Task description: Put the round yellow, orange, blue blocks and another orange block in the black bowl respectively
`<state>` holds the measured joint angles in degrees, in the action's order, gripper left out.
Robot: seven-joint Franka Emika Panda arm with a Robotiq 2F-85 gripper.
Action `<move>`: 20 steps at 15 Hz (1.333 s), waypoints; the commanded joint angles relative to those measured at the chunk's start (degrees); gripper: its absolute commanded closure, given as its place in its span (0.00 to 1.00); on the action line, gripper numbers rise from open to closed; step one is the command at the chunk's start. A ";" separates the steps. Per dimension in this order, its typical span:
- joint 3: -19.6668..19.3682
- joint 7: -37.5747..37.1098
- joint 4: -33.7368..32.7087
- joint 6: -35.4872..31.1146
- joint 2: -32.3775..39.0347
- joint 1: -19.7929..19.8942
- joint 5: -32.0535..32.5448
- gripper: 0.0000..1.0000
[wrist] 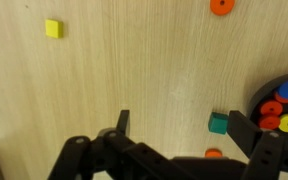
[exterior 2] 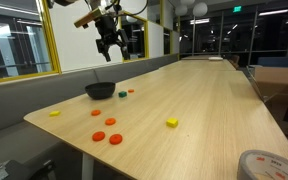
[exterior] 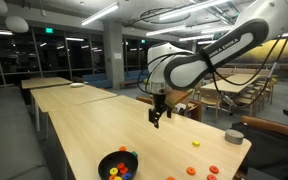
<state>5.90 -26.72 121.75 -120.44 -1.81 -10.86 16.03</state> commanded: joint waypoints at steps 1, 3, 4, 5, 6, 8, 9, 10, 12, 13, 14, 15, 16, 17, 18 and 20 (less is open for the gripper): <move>2.27 -6.73 3.48 7.00 -8.43 0.93 0.30 0.00; 3.56 -9.95 5.31 9.52 -12.12 1.26 0.08 0.00; 4.20 -11.38 6.27 10.27 -13.73 1.35 -0.13 0.00; 4.62 -11.40 8.74 9.54 -16.36 1.22 -0.81 0.00; 4.97 -11.10 10.58 8.33 -18.23 1.11 -1.38 0.00; 4.84 -7.30 15.58 3.88 -22.49 0.68 -3.83 0.00; 4.66 -5.43 17.69 1.54 -23.70 0.56 -5.06 0.00; 4.64 -3.11 19.38 -0.13 -24.80 0.40 -5.93 0.00; 5.24 1.19 21.35 -1.42 -26.48 0.27 -6.89 0.00; 5.92 2.06 21.94 -1.67 -27.65 0.33 -6.96 0.00; 6.35 2.86 22.27 -1.64 -28.60 0.33 -7.05 0.00; 6.47 3.80 23.01 -2.01 -30.38 0.11 -7.49 0.00; 6.48 4.74 23.28 -1.91 -31.74 -0.01 -8.06 0.00; 6.17 5.92 24.04 -1.93 -33.69 -0.23 -8.99 0.00; 5.70 7.13 24.80 -2.05 -35.59 -0.37 -9.89 0.00; 4.59 9.92 26.55 -2.27 -39.43 -0.47 -11.81 0.00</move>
<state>12.19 -21.47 144.16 -120.99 -33.51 -10.75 7.35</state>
